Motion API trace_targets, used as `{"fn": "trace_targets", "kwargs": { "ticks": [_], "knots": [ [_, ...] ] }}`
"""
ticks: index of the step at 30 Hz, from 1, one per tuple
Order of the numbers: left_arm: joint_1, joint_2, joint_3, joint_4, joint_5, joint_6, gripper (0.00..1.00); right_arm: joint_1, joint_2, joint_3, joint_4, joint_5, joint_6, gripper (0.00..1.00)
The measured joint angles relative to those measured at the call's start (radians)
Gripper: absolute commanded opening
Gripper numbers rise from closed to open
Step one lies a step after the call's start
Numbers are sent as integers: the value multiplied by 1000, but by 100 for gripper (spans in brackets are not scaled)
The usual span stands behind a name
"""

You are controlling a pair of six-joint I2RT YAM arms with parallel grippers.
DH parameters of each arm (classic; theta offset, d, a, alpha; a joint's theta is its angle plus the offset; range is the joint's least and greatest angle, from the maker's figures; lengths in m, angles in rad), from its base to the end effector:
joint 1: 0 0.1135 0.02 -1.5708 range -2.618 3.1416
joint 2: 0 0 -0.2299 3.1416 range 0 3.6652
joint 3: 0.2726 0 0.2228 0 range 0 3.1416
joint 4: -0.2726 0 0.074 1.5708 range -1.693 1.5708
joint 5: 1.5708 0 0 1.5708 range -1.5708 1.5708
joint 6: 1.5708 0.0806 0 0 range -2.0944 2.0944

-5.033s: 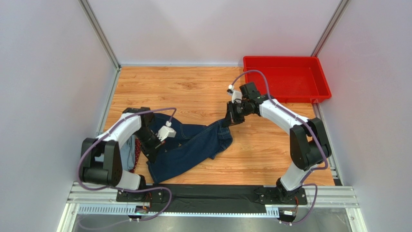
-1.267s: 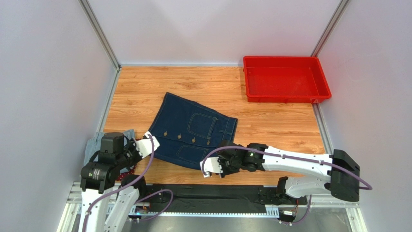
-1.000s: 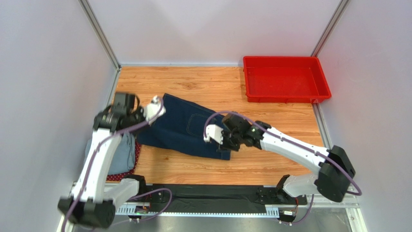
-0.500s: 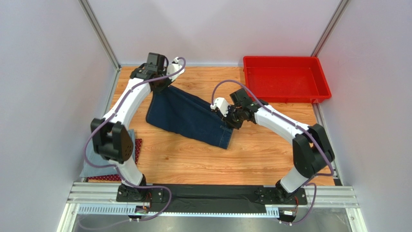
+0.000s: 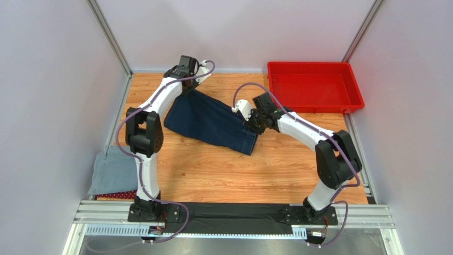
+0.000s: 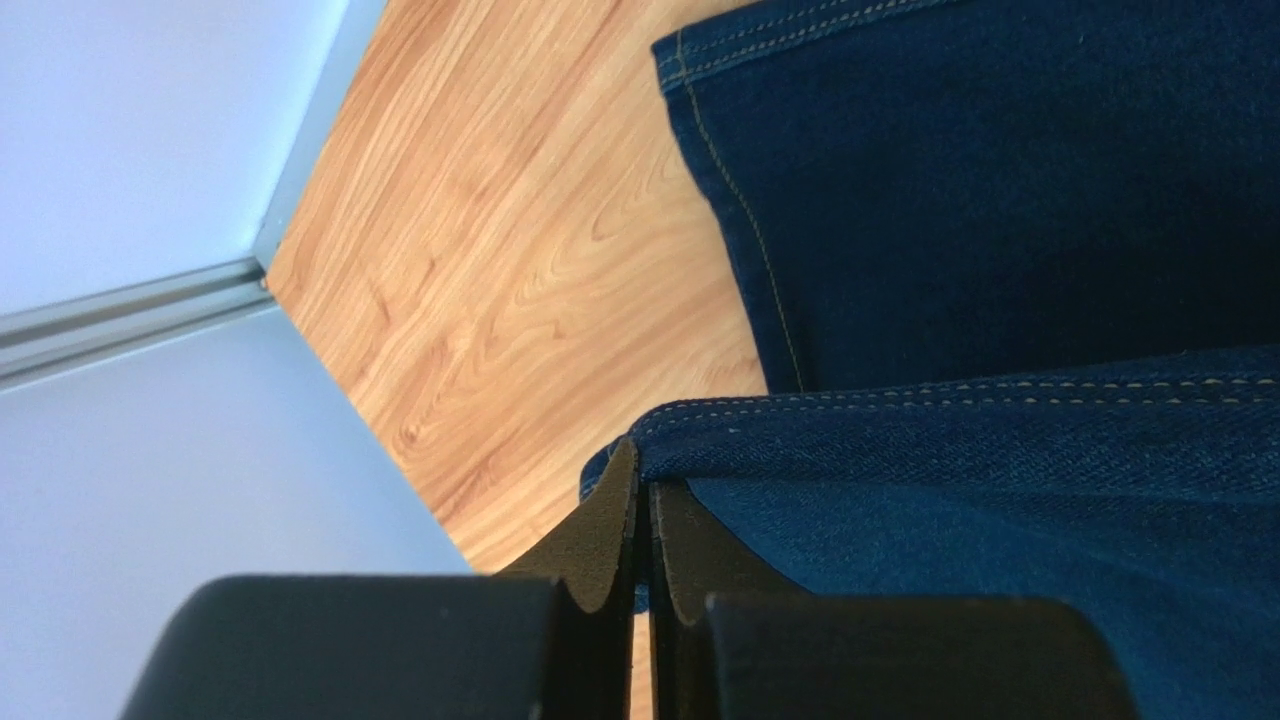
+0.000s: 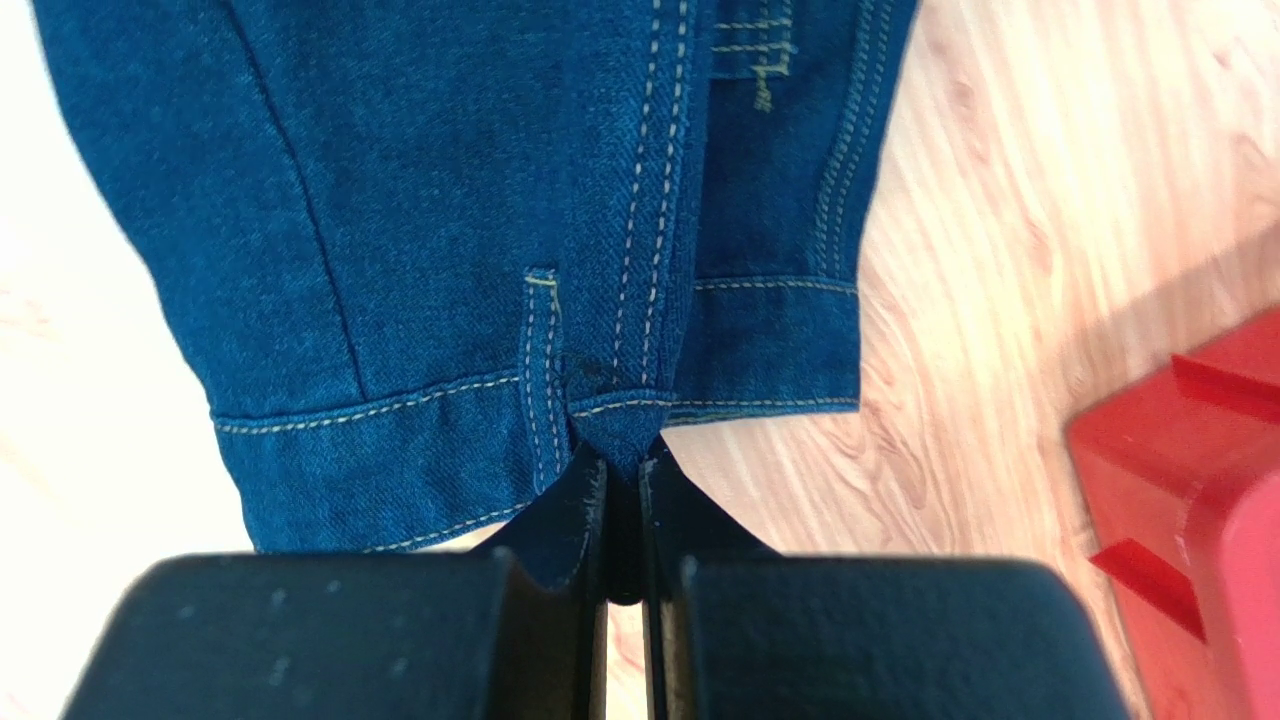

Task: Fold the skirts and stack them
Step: Fold the skirt at the center of the board.

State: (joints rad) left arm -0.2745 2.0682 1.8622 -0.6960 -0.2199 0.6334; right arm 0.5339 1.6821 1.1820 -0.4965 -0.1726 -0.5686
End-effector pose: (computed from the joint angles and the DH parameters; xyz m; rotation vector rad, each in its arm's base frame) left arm 0.4347 -0.1042 0.2106 1.0058 2.2790 0.4247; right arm 0.2907 0.1879 0.1629 -1.3951 2.1444 0.2081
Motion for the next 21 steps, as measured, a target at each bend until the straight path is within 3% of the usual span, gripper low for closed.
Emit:
{"fn": "trace_targets", "kwargs": {
  "ticks": [6, 10, 11, 13, 15, 21],
  "knots": [
    [-17, 84, 11, 92, -40, -19, 0, -59, 75, 40, 32, 26, 56, 6],
    [-22, 109, 2, 157, -52, -40, 1, -79, 105, 42, 72, 39, 101, 14],
    [-22, 112, 2, 170, -52, -47, 5, -79, 105, 42, 85, 44, 111, 18],
    [-21, 115, 2, 192, -51, -56, 42, -83, 107, 42, 120, 67, 134, 29],
    [-20, 122, 3, 212, -45, -71, 67, -85, 118, 45, 154, 107, 168, 35],
    [-14, 188, 85, 157, -20, -148, 73, -109, 232, 167, 162, 293, 336, 43]
  ]
}}
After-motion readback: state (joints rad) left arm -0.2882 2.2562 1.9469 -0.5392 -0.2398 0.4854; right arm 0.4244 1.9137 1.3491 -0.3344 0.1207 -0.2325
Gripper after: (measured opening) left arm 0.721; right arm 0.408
